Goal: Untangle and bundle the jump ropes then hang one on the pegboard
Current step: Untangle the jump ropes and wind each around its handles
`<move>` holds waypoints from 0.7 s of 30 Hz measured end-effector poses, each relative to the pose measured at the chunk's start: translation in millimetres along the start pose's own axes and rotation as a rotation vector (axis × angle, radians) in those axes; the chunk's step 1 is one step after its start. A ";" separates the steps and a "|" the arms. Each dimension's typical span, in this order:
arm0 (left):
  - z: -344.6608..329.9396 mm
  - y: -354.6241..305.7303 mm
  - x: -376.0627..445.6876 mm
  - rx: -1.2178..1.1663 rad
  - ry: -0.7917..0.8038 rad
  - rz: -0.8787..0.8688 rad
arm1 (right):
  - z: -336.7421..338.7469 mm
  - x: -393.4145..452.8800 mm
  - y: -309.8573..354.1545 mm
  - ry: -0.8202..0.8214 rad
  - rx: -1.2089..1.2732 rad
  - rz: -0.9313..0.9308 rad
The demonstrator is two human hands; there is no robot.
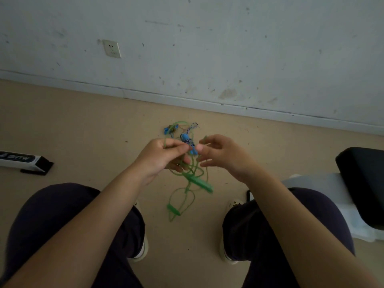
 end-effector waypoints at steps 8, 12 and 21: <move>10.6 -7.8 -3.1 -0.133 -0.032 -0.025 | -17.5 1.5 -11.5 0.120 -0.174 -0.052; 33.1 -10.0 -3.4 -0.078 -0.192 -0.023 | 4.6 2.9 -3.2 0.019 -0.211 -0.021; 57.5 -17.2 -9.3 0.289 -0.388 -0.030 | 34.0 1.0 5.8 -0.102 -0.204 0.043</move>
Point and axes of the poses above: each hand's wrist, its own x-axis towards the middle knuckle, its own z-axis out of the back of the hand, y = z × x, the point moved 10 cm from there along x, towards the middle knuckle, and after that the axes turned 12 degrees about z, right-handed, at the moved point
